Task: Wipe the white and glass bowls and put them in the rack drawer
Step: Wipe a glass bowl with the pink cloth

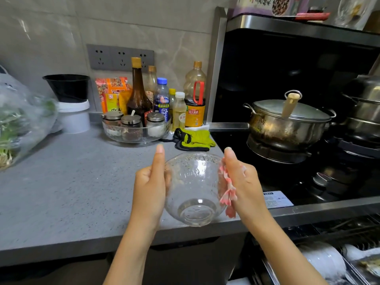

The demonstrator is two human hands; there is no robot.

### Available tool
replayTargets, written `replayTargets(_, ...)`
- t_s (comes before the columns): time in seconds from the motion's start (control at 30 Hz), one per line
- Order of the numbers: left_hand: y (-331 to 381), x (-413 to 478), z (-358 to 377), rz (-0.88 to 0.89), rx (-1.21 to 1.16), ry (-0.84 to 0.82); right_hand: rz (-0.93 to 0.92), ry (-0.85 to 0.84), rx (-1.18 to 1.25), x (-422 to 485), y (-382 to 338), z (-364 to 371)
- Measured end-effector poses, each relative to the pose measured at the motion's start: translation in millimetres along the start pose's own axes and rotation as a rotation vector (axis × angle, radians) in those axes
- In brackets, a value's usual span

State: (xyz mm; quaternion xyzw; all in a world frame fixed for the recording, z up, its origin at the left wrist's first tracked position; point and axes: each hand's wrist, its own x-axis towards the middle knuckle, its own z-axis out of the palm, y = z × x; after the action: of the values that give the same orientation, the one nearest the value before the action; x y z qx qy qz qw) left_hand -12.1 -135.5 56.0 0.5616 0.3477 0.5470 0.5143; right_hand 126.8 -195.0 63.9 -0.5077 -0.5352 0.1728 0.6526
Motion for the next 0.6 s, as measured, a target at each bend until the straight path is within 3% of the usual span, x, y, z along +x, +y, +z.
replayTargets(0.07,-1.0,1.8,-0.6,0.009,0.159,-0.065,-0.028,0.044,0.038,-1.2,-1.1,-2.0)
replayTargets(0.17,-4.7,-2.4,-0.1,-0.125,0.213,-0.214,-0.158,0.071,0.019,-1.5,-1.3,-3.8)
replayTargets(0.3,-3.6,-3.4,4.3,-0.28,0.07,-0.402,-0.496,0.024,-0.341,3.9,7.4,-3.3)
replayTargets(0.4,-4.8,-3.3,4.0,-0.367,-0.133,-0.494,-0.626,-0.017,-0.516,1.8,17.1,-4.6)
replayTargets(0.5,-7.9,-3.9,4.1,-0.389,-0.369,-0.445,-0.613,-0.061,-0.488,-3.6,22.8,-6.5)
replayTargets(0.6,-13.0,-3.0,2.7,-0.332,-0.496,-0.391,-0.456,-0.146,-0.366,-7.3,19.9,-4.1)
